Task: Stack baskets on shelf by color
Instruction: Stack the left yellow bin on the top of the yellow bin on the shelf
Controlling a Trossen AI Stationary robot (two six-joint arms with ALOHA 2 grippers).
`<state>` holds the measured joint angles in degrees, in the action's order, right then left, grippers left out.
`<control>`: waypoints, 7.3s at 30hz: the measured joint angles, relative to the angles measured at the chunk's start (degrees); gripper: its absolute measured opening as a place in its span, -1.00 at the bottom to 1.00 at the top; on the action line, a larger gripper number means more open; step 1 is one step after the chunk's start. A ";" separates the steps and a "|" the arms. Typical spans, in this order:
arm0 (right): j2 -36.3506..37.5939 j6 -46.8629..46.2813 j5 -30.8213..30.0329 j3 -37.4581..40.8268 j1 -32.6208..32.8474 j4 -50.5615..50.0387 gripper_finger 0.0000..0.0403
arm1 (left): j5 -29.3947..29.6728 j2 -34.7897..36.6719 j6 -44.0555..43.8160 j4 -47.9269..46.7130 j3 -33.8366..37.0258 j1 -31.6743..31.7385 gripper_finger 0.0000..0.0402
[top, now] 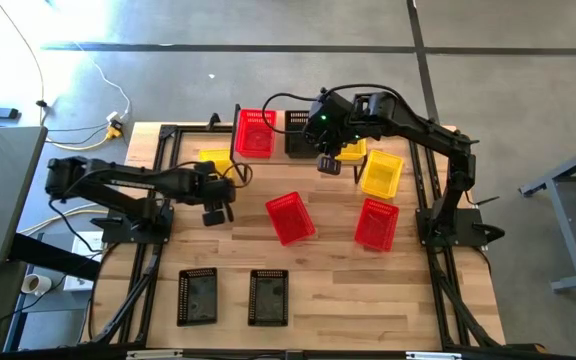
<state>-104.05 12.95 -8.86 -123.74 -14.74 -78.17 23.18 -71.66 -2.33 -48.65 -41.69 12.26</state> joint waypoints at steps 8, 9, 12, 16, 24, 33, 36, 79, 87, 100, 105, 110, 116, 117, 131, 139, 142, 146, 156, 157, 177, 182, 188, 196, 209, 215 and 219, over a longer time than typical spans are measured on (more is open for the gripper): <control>0.00 0.00 0.03 0.00 0.00 0.00 -0.77 | 4.27 -8.35 -2.76 2.96 0.00 0.20 -0.23; 0.00 0.00 0.05 0.00 0.00 0.00 -0.77 | 4.55 -9.19 -3.20 3.00 0.00 0.20 -0.23; 0.00 0.00 0.05 0.00 0.00 -0.02 -0.77 | 4.23 -10.98 -3.45 3.46 0.00 0.20 -0.24; -0.02 -0.01 0.05 0.00 0.00 -0.02 -0.77 | 2.41 -12.30 -4.96 3.42 0.00 0.07 -0.41; -0.02 -2.90 0.09 0.00 0.00 -0.04 -0.77 | -0.99 -11.23 -5.16 3.26 -0.20 -0.78 -0.95; -0.04 -11.63 0.88 0.00 0.18 -0.35 -0.77 | -2.38 -7.48 -7.58 -2.37 -5.39 -6.74 -0.97; -0.04 -14.75 0.96 0.00 0.64 -0.46 -0.77 | -2.32 -5.80 -8.54 -4.65 -7.72 -9.62 -0.98; -0.04 -53.68 -10.89 0.01 23.93 13.20 -0.77 | 33.09 -0.70 21.65 -7.20 -34.29 -37.40 -1.00; -0.04 -52.45 -17.53 0.01 22.18 17.16 -0.73 | 35.86 -0.70 26.47 -7.51 -34.29 -30.03 -1.00; -0.04 -56.49 -19.32 0.00 14.28 28.17 -0.24 | 35.94 -4.41 34.26 -7.73 -34.27 -20.53 -1.00; -0.25 -57.98 -18.24 0.01 12.94 28.40 -0.24 | 36.37 -6.34 35.91 -7.70 -34.27 -19.53 -1.00; -1.24 -58.14 -16.76 0.06 12.76 28.55 -0.24 | 36.48 -8.04 38.16 -7.67 -34.27 -18.57 -1.00; -3.23 -59.23 -14.94 0.07 12.76 28.06 -0.24 | 36.64 -9.33 38.54 -6.99 -34.25 -17.83 -1.00; -3.59 -59.23 -15.00 0.07 12.74 27.60 -0.24 | 36.62 -9.36 38.56 -7.00 -34.21 -17.83 -1.00; -6.44 -62.22 -14.64 0.07 10.22 28.49 -0.24 | 37.57 -9.29 38.81 -4.90 -34.23 -17.96 -1.00; -7.32 -63.52 -14.29 0.02 9.79 27.84 -0.45 | 37.74 -9.29 40.33 -4.23 -34.23 -17.96 -1.00; -7.32 -63.22 -13.43 0.03 9.49 27.71 -0.67 | 37.84 -9.29 40.52 -4.02 -34.23 -17.96 -1.00; -7.32 -61.28 -13.40 0.00 9.53 28.56 -0.94 | 37.80 -9.33 40.48 -4.02 -34.23 -17.95 -0.97; -7.39 -60.48 -14.90 0.02 9.45 27.82 -0.99 | 34.06 -9.27 37.89 -3.79 -34.23 -18.00 -0.79; -7.39 -60.46 -14.90 0.02 9.36 27.85 -0.98 | 33.14 -9.27 37.87 -3.77 -34.23 -17.97 -0.76; -7.39 -60.80 -18.48 0.07 7.85 23.39 -1.00 | 36.04 -9.23 25.42 -3.68 -34.27 -19.20 0.08; -7.20 -60.59 -18.47 0.07 6.12 19.73 -1.00 | 36.24 -9.23 25.01 -3.68 -34.27 -20.98 0.07; -5.92 -58.62 -17.33 0.07 4.23 14.68 -1.00 | 39.46 -9.23 24.95 -3.67 -34.27 -22.87 0.03; -1.19 -52.38 -14.18 0.07 0.61 10.83 -1.00 | 42.37 -9.23 24.94 -3.67 -34.27 -23.25 0.02; 7.46 -49.99 -1.28 0.07 -14.28 -1.83 -1.00 | 41.83 -9.23 17.96 -3.73 -34.27 -18.62 0.02; 8.19 -50.24 6.87 0.07 -22.15 -7.79 -1.00 | 39.68 -9.22 16.49 -3.75 -34.27 -16.14 0.02; 7.43 -50.11 12.64 0.04 -26.47 -10.81 -1.00 | 38.73 -9.20 14.83 -3.77 -34.27 -15.03 0.02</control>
<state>-96.62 -37.16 3.78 -123.70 -41.22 -88.98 61.91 -80.86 12.50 -52.42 -75.96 -2.76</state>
